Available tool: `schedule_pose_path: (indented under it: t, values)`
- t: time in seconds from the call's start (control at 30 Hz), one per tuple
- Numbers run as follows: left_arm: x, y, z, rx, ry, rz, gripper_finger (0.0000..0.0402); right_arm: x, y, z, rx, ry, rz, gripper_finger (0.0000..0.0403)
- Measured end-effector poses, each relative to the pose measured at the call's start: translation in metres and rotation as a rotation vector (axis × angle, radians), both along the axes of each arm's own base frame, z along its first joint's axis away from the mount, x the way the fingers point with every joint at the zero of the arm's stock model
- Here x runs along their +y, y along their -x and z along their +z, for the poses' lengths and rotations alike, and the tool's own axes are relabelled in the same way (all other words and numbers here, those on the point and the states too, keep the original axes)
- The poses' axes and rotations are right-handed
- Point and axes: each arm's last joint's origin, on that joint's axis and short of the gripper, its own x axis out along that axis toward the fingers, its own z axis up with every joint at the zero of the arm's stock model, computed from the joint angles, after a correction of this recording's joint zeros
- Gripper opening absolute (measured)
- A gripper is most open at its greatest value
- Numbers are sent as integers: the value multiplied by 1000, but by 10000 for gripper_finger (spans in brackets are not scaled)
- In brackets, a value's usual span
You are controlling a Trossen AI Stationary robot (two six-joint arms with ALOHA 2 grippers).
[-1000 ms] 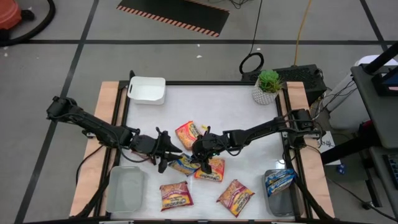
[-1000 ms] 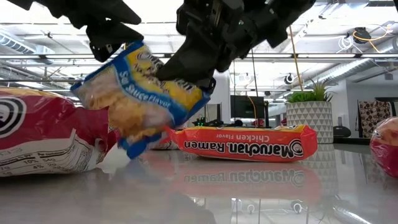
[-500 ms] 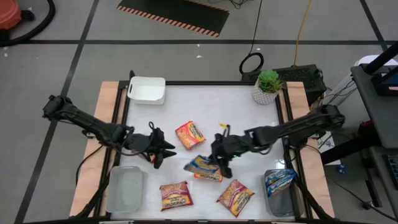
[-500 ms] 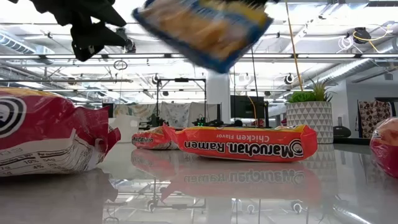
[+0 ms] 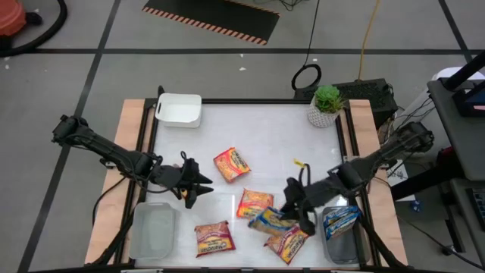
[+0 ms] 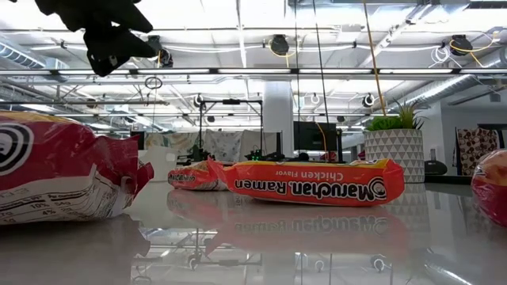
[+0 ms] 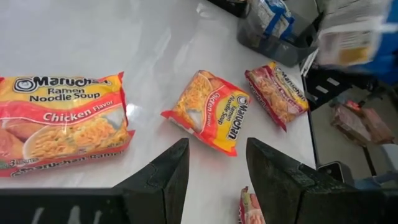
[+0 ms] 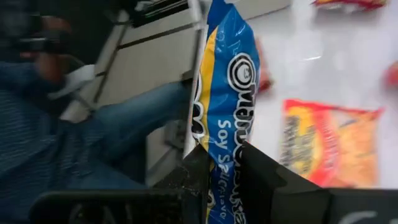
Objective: Sort Maruchan noodles
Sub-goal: Put the blue noodle pack into the black bin
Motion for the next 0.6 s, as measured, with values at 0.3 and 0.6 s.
schedule_pose_path:
  t: [0.3,0.6]
  values:
    - [0,1,-2,17,-14,-3,163,24,29,18,194,33,-33,54]
    - [1,1,-1,14,-13,12,163,37,57,28,387,-8,-79,54]
